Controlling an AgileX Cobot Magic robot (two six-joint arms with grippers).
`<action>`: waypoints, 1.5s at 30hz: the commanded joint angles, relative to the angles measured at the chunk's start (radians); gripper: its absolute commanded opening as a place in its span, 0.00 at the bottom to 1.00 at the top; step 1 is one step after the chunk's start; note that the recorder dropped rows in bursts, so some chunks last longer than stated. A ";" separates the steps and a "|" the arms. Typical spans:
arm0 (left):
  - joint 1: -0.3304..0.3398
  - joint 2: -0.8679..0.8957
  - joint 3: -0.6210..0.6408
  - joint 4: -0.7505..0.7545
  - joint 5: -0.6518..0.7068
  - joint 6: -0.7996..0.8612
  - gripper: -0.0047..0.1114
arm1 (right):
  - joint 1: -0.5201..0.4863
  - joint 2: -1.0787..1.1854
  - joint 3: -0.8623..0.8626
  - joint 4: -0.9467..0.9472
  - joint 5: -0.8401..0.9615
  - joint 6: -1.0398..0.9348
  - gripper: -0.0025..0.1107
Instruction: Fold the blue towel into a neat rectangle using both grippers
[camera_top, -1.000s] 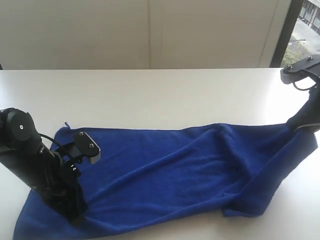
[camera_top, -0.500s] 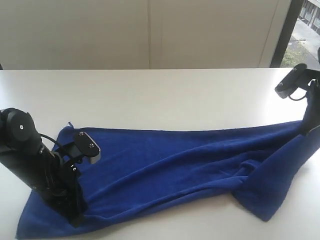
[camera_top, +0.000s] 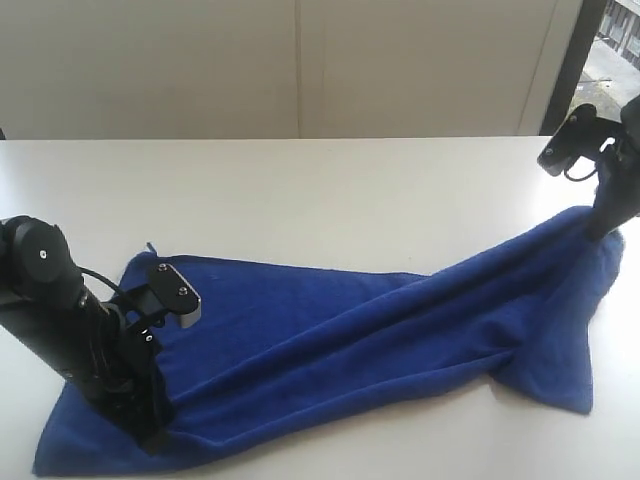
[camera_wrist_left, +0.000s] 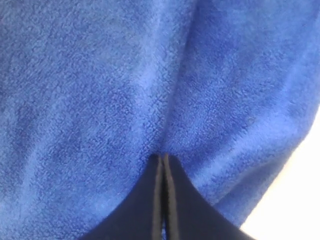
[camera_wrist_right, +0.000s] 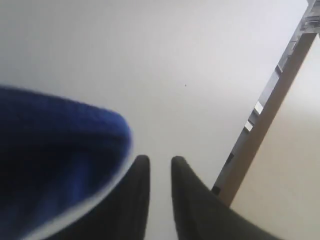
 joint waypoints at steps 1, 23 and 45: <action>-0.003 0.038 0.034 0.084 0.035 -0.005 0.04 | -0.006 0.004 -0.004 -0.016 0.015 0.022 0.55; -0.005 -0.151 -0.088 0.082 0.145 -0.024 0.04 | 0.203 -0.494 0.405 0.555 0.311 0.160 0.02; -0.003 0.122 -0.091 0.084 -0.336 0.021 0.04 | 0.203 -0.267 0.643 0.600 0.078 0.162 0.02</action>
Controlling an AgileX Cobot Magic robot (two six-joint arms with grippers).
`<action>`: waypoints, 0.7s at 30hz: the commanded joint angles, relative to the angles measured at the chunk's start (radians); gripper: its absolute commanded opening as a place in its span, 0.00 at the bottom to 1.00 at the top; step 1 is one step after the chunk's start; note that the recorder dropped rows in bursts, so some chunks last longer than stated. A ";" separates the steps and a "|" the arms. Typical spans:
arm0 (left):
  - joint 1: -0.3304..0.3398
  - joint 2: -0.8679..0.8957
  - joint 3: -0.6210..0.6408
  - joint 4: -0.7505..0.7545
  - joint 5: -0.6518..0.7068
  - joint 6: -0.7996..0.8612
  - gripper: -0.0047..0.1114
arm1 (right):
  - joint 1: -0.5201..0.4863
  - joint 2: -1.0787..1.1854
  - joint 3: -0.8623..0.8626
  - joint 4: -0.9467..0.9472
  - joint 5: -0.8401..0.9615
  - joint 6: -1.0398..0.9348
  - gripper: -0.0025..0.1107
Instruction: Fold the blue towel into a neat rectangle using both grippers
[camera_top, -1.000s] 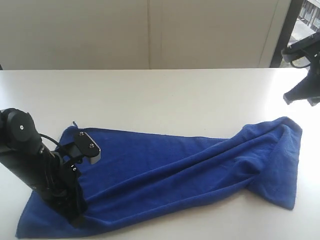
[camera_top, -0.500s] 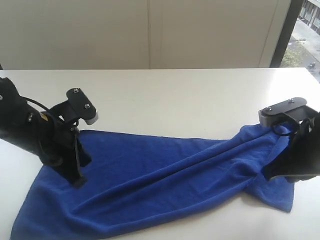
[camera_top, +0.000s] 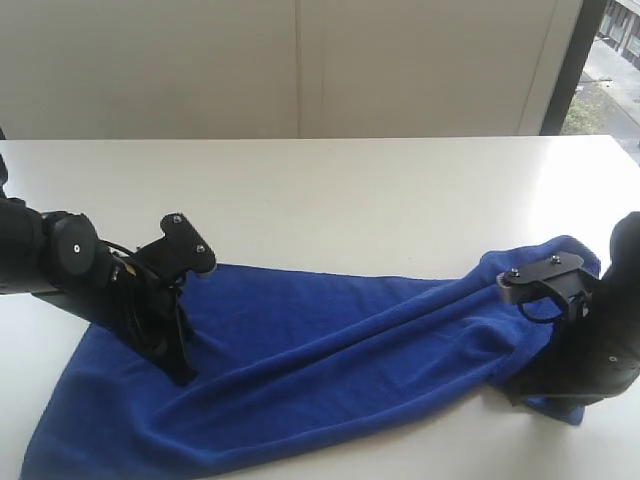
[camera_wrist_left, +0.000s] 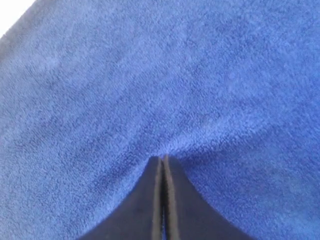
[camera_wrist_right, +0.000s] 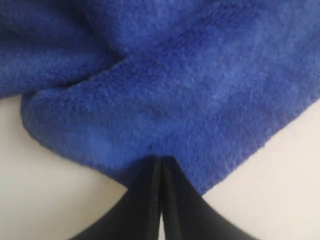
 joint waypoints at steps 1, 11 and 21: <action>0.002 0.039 0.007 -0.004 -0.005 0.025 0.04 | 0.000 0.046 0.007 -0.039 0.055 0.006 0.02; 0.022 0.039 0.007 -0.004 -0.019 0.025 0.04 | 0.000 0.055 -0.021 -0.274 0.419 0.100 0.02; 0.022 0.039 0.007 -0.004 -0.011 0.025 0.04 | 0.000 0.055 -0.021 -0.463 0.552 0.213 0.02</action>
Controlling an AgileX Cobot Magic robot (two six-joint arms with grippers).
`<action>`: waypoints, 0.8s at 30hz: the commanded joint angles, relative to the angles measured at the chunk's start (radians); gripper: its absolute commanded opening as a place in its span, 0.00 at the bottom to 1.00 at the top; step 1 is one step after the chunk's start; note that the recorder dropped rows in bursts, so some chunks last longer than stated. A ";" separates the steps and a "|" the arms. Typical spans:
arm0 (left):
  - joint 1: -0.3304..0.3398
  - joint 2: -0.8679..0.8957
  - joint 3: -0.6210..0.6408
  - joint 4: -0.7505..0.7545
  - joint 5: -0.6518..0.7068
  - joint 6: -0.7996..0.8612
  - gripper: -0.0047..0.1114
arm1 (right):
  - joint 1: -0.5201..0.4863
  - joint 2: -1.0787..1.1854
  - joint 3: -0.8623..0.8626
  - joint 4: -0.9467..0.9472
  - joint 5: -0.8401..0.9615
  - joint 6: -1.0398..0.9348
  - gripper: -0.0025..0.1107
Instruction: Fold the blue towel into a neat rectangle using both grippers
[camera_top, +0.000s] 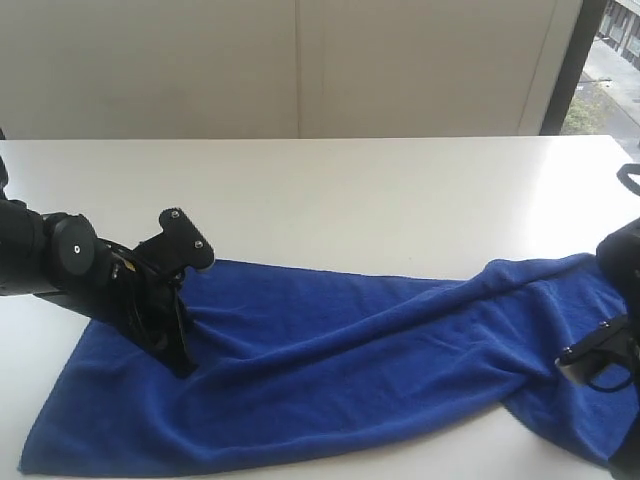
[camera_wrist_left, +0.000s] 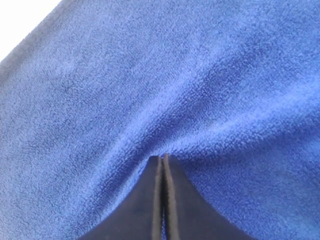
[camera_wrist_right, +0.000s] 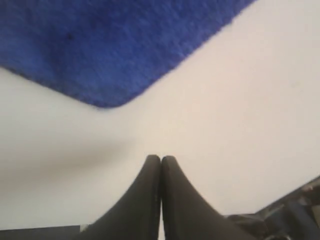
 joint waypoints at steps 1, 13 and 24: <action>0.010 0.024 0.009 0.004 0.045 0.001 0.04 | -0.001 -0.001 0.002 -0.109 0.043 0.082 0.02; 0.010 0.024 0.009 0.004 0.048 -0.004 0.04 | -0.001 -0.203 -0.007 0.289 -0.332 -0.063 0.02; 0.010 0.024 0.009 0.004 0.046 -0.004 0.04 | -0.001 -0.129 0.030 0.303 -0.428 -0.040 0.02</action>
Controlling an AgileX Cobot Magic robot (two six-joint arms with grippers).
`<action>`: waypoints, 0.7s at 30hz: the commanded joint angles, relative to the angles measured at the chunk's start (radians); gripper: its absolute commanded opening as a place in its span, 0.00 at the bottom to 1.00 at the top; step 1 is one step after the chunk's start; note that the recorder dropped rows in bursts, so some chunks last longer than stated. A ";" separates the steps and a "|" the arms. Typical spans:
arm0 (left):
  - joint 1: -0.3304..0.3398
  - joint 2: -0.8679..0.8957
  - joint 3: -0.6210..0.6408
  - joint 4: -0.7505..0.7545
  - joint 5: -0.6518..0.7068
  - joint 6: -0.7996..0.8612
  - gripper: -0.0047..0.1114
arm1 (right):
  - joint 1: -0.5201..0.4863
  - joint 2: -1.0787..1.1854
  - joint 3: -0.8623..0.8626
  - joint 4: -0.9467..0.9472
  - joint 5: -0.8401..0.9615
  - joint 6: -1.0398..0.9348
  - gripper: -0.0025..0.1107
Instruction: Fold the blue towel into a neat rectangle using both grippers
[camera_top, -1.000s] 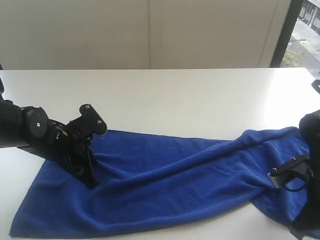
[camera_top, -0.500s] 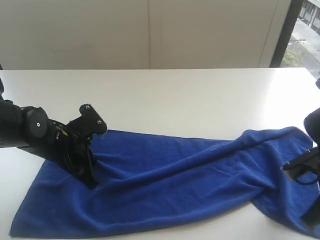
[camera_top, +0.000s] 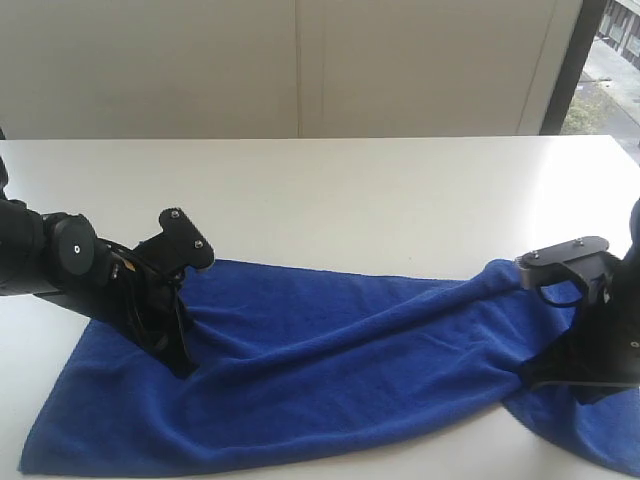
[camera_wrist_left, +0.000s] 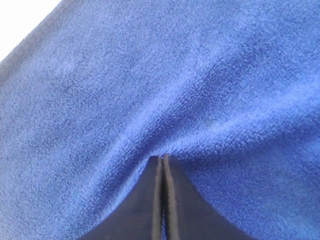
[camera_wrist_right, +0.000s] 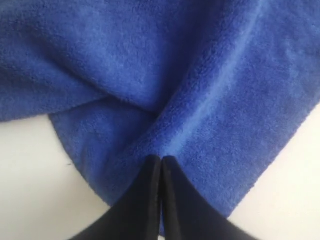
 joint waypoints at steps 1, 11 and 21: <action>0.010 0.024 0.009 0.004 0.046 -0.004 0.04 | -0.001 0.023 0.043 0.004 -0.051 0.006 0.02; 0.010 0.024 0.009 0.004 0.046 -0.004 0.04 | -0.001 0.061 0.115 -0.045 -0.097 0.059 0.02; 0.010 0.024 0.009 0.004 0.044 -0.004 0.04 | -0.001 0.100 0.128 -0.341 0.090 0.290 0.02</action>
